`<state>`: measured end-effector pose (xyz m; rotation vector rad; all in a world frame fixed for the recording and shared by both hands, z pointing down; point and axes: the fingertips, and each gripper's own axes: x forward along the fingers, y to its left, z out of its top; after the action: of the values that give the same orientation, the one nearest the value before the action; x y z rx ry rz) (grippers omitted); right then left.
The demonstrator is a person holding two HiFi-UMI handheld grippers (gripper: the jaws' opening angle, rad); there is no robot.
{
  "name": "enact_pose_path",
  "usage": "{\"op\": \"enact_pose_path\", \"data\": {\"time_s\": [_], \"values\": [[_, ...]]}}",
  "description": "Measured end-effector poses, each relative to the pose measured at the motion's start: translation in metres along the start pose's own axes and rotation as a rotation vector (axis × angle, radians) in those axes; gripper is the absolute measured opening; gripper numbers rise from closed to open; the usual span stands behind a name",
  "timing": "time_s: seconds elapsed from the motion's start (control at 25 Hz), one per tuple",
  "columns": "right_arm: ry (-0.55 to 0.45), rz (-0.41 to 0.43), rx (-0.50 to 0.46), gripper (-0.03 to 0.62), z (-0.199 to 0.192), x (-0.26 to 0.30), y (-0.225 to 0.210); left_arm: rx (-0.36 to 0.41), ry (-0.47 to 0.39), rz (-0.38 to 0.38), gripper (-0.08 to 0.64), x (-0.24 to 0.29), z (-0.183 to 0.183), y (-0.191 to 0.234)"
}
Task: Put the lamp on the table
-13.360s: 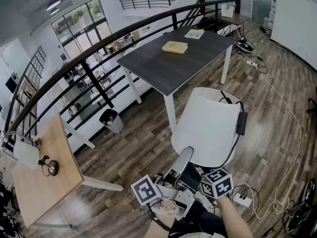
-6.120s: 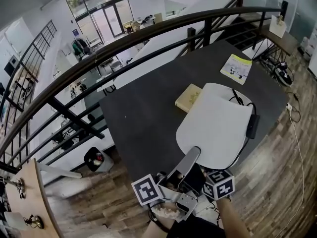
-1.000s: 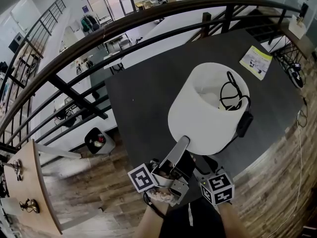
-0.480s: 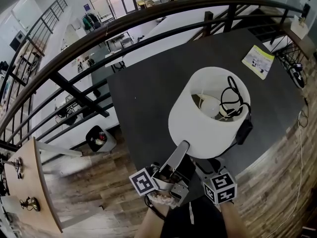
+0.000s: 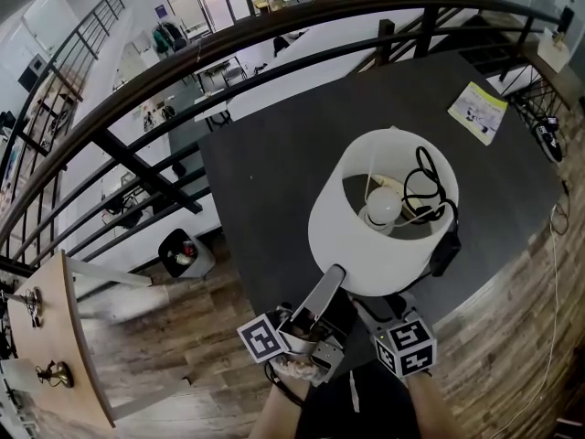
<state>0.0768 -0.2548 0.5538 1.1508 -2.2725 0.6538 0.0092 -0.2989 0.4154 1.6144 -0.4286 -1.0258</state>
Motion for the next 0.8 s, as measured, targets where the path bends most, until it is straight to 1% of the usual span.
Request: {"op": "enact_pose_path", "data": {"time_s": [0.28,0.48,0.6,0.8], "values": [[0.012,0.020,0.002,0.247,-0.006,0.002,0.005,0.012,0.012,-0.005,0.130,-0.001,0.001,0.002],[0.010,0.024,0.002,0.247,-0.004,0.000,0.007,0.007,0.009,-0.005,0.132,0.000,0.001,0.001],[0.012,0.026,-0.004,0.247,-0.005,-0.001,0.010,0.004,0.001,0.004,0.128,-0.001,0.001,0.001],[0.003,0.035,-0.017,0.247,0.000,-0.004,0.016,-0.003,-0.003,0.021,0.142,-0.005,0.001,0.003]]}}
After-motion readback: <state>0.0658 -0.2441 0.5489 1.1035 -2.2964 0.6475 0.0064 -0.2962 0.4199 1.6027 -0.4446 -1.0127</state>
